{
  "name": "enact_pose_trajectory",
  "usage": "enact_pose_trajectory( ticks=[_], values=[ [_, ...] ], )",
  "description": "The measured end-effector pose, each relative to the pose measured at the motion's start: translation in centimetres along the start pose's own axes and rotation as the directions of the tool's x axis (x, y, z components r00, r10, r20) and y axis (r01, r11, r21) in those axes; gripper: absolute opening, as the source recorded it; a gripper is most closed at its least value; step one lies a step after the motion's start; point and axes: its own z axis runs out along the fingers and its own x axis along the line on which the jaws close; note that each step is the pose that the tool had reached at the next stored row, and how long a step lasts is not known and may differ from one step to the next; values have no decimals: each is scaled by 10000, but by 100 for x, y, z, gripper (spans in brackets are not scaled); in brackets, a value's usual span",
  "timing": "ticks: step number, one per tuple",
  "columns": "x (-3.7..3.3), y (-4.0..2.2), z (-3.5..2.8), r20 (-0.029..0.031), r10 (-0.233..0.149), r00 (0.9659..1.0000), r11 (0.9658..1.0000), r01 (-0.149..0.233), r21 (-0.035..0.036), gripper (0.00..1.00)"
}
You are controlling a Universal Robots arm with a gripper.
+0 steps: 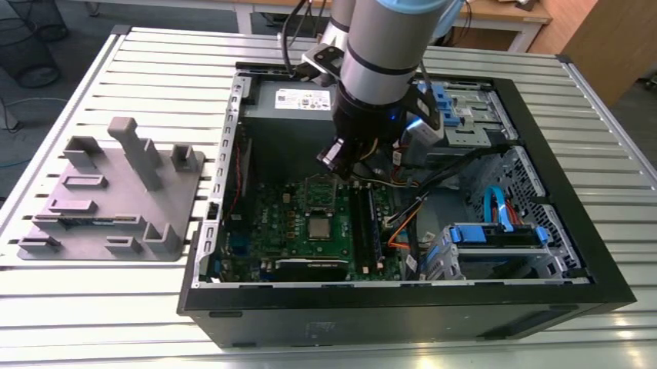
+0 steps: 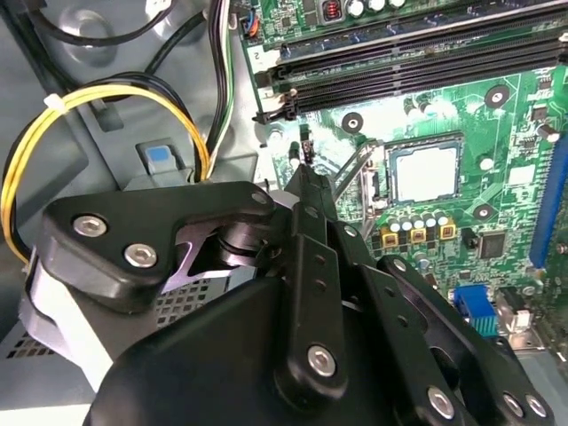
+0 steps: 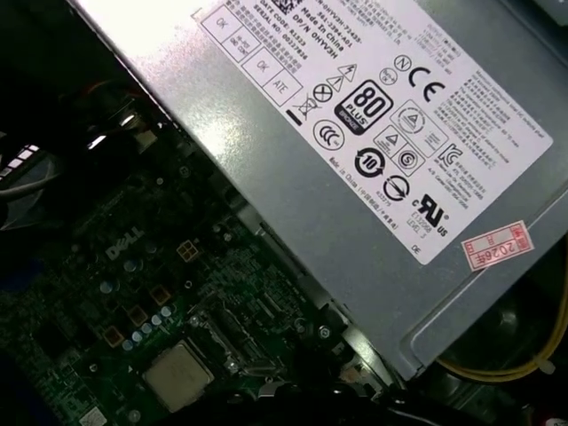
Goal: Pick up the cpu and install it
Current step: 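Close the cpu cover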
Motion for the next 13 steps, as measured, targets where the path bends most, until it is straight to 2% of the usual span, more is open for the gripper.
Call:
enact_pose_trajectory(
  ticks=[13],
  values=[
    [12, -8, -32, -93, -710, 9974, 9975, 710, 9, 11]
  ],
)
